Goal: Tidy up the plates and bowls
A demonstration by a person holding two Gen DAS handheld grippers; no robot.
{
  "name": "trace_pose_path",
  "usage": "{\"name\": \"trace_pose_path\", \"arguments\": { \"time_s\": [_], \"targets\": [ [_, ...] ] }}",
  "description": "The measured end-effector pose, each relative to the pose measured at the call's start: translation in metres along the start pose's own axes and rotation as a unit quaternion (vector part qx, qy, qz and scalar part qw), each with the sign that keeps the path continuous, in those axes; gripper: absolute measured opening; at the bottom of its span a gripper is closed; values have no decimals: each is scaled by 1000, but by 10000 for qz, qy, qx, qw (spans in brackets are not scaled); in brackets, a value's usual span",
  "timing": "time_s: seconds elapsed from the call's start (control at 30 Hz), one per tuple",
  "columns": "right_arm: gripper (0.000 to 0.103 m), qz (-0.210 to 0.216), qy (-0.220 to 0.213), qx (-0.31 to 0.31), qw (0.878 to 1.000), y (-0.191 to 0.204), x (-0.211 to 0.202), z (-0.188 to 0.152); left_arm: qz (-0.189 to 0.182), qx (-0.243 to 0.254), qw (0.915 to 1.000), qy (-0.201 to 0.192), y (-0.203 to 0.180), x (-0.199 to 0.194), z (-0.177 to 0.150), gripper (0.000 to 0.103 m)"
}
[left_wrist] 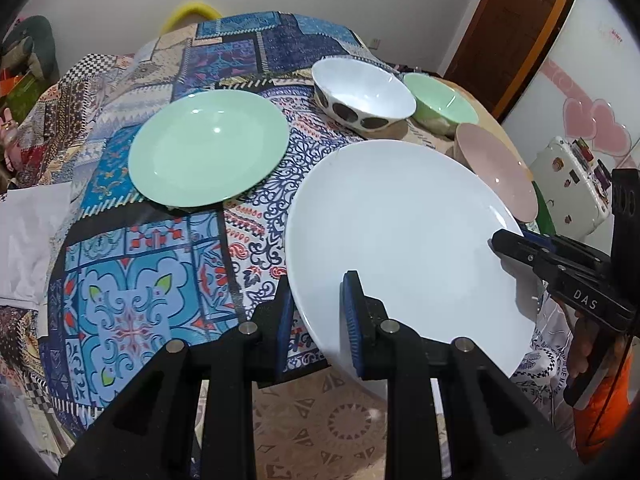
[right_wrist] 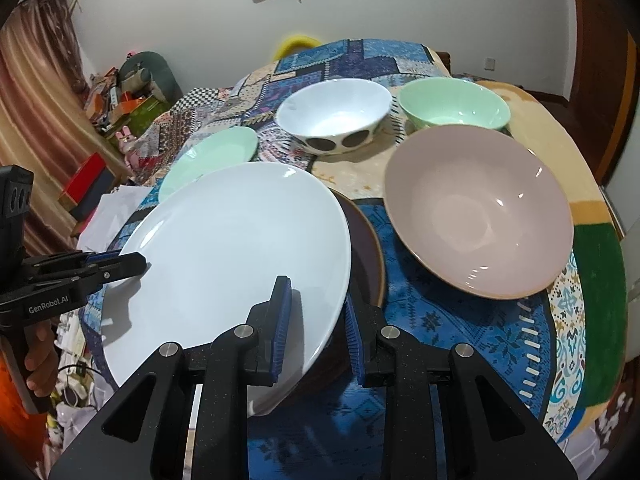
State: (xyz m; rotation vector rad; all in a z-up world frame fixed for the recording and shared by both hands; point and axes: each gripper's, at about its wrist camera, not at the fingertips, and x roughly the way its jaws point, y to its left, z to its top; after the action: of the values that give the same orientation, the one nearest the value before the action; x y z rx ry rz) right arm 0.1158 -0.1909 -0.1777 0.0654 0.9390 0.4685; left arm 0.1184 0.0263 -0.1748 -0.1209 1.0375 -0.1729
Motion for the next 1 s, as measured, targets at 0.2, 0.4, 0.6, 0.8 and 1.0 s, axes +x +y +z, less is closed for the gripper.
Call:
{"name": "trace_pose_path", "arguments": {
  "time_s": [0.2,0.4,0.6,0.8,1.0],
  "targets": [
    [23,-28,110,82,9999,-7,8,-2,7,18,9999,163,-3,16,0,24],
    [23,-35,178,121,9998,-10,12,-6,78,28,9995,298,-2,29,0,24],
    [24,-50,176,139,9997,-11,15,-4,145,63,9990,420,-2,40,-1,24],
    [23,-65,146,168,9997,-14,15,-2,117,15,9990,420,-1,45,2,24],
    [24,-162,164,83,9997,-13,17,2,105,1,9989,463,1,49,6,24]
  ]
}}
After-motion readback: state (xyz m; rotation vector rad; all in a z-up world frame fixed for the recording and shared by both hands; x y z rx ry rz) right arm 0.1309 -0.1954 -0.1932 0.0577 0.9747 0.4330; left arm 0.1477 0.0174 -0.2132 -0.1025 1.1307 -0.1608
